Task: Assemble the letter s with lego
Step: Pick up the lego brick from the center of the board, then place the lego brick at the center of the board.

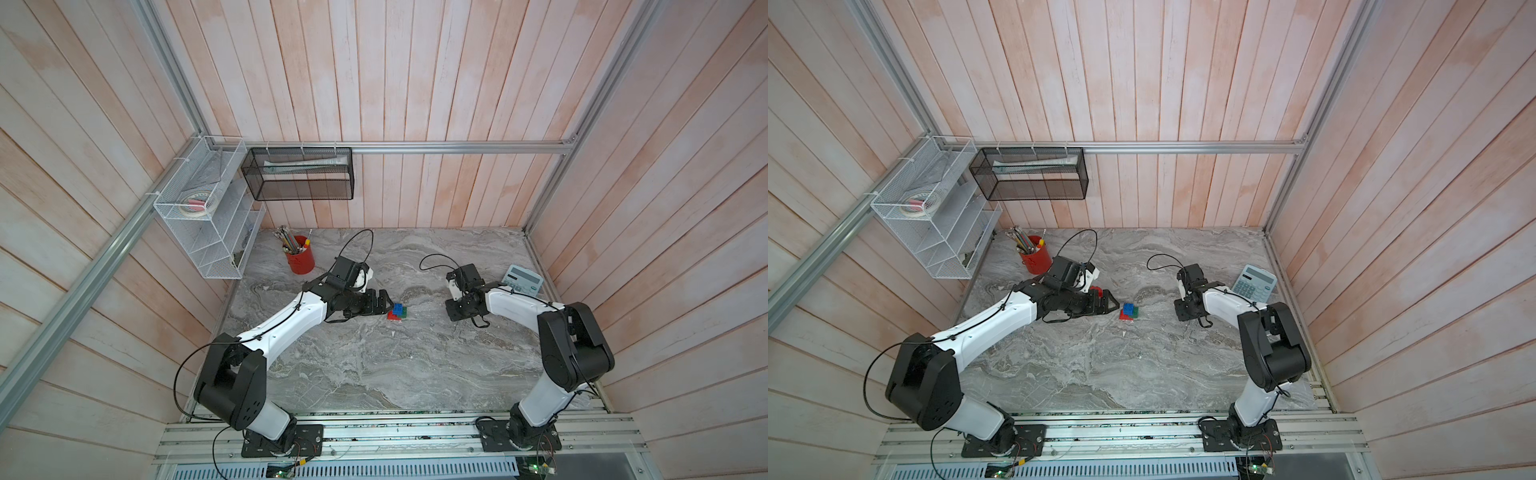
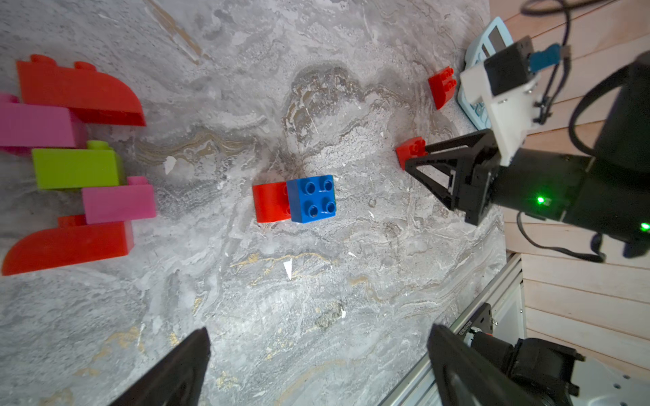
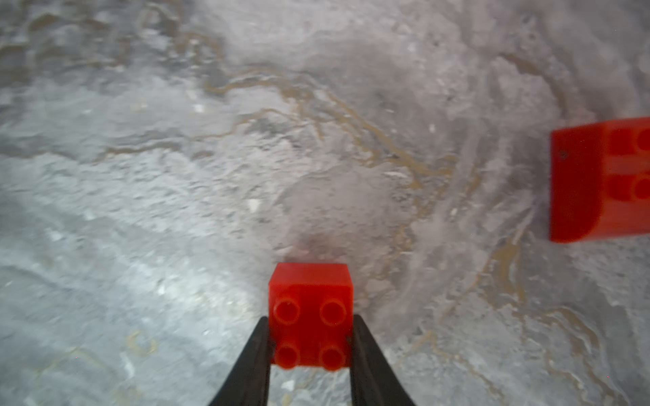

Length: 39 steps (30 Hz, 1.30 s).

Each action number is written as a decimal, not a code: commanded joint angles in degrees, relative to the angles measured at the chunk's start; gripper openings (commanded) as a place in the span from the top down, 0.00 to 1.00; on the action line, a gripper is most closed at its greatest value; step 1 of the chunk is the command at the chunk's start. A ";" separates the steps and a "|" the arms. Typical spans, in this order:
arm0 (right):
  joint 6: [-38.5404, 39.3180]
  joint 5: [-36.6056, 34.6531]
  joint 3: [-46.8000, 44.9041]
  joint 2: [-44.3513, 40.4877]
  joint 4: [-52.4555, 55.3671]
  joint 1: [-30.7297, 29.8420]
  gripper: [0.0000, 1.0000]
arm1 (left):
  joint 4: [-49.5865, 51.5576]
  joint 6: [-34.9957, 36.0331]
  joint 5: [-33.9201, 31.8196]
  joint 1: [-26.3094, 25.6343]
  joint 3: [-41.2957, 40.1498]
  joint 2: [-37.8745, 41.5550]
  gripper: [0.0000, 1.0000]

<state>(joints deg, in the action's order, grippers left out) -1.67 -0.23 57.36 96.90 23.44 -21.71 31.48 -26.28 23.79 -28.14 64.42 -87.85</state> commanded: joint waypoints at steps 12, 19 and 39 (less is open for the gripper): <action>30.76 14.79 -2.68 -4.94 2.60 -13.42 0.72 | 7.25 7.09 0.65 4.01 -0.97 6.25 0.00; 38.58 17.95 3.01 1.08 6.24 -16.30 0.72 | 7.99 7.52 0.09 4.67 -1.90 7.39 0.00; 42.98 18.30 9.09 9.53 6.35 -21.26 0.59 | 8.11 8.60 0.39 5.83 -3.12 6.99 0.00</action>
<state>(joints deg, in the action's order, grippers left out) 40.34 16.80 65.21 105.34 28.12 -42.52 39.86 -19.00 23.75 -22.55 61.69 -80.53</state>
